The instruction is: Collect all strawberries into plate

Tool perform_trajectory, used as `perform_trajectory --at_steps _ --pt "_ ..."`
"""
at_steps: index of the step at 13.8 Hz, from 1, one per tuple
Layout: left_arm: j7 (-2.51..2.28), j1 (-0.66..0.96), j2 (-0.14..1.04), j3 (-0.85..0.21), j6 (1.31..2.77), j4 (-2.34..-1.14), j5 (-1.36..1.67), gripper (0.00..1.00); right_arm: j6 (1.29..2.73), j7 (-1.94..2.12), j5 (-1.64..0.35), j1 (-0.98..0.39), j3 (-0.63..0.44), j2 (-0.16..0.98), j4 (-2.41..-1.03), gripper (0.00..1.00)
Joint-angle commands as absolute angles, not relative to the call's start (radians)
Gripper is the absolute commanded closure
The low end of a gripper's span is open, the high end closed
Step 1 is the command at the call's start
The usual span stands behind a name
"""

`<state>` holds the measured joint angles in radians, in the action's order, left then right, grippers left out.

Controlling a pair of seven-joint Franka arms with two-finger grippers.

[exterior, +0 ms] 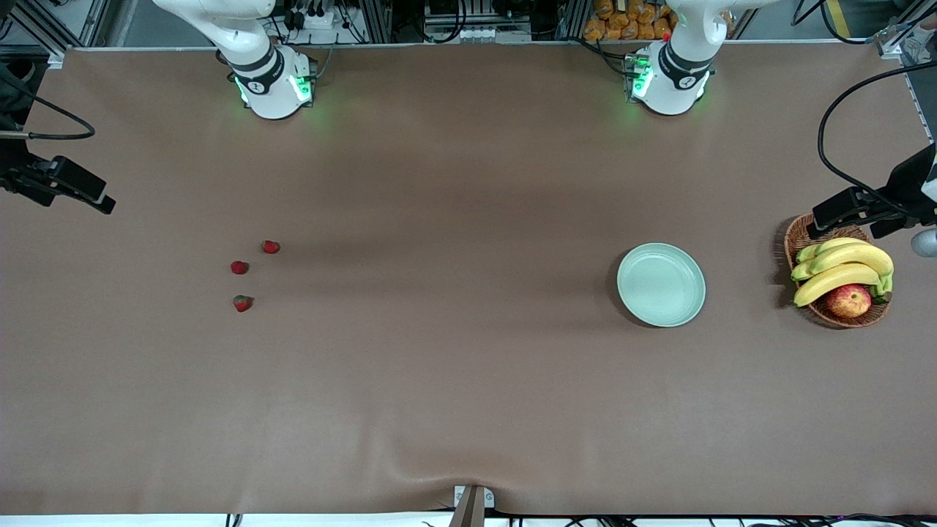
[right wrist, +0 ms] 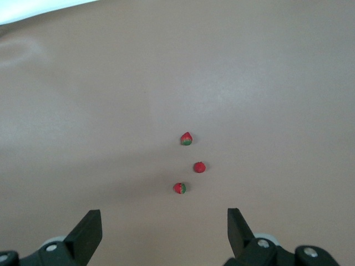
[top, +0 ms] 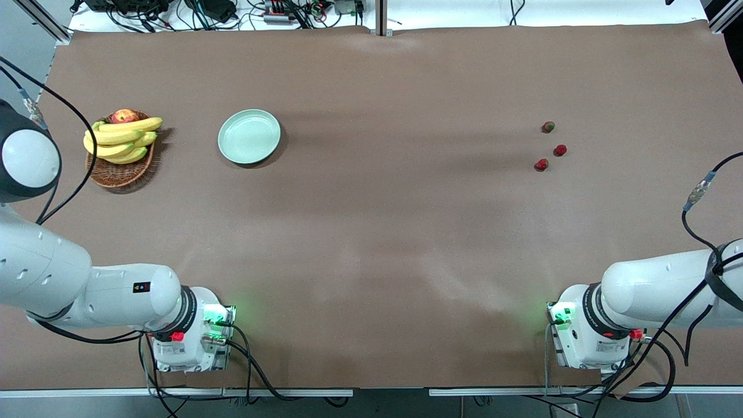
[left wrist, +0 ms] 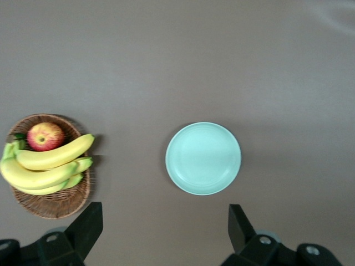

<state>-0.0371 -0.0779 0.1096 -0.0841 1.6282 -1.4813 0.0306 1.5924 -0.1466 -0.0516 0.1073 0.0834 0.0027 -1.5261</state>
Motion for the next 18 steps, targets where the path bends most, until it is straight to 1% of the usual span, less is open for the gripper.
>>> perform_trajectory --at_steps 1,7,10,11,14,15,18 --pt "-0.023 -0.075 0.095 -0.095 1.611 -1.483 -0.005 0.00 1.582 -0.146 -0.058 0.117 0.094 -0.005 -1.511 0.00" --pt "-0.023 -0.075 0.098 -0.101 1.601 -1.483 -0.006 0.00 1.496 -0.149 -0.061 0.101 0.103 -0.009 -1.511 0.00" --pt "-0.034 -0.075 0.098 -0.101 1.601 -1.483 -0.005 0.00 1.509 -0.143 -0.049 0.080 0.101 0.006 -1.512 0.00" --pt "-0.034 -0.075 0.097 -0.101 1.601 -1.483 -0.005 0.00 1.523 -0.144 -0.025 0.063 0.100 0.021 -1.513 0.00" --pt "-0.034 -0.075 0.100 -0.101 1.601 -1.483 -0.005 0.00 1.557 -0.141 0.006 0.066 0.098 0.110 -1.516 0.00" --pt "-0.034 -0.074 0.100 -0.101 1.601 -1.483 -0.005 0.00 1.568 -0.141 0.008 0.077 0.098 0.124 -1.520 0.00" --pt "-0.034 -0.074 0.101 -0.101 1.601 -1.483 -0.005 0.00 1.661 -0.130 0.064 0.077 0.095 0.233 -1.520 0.00"
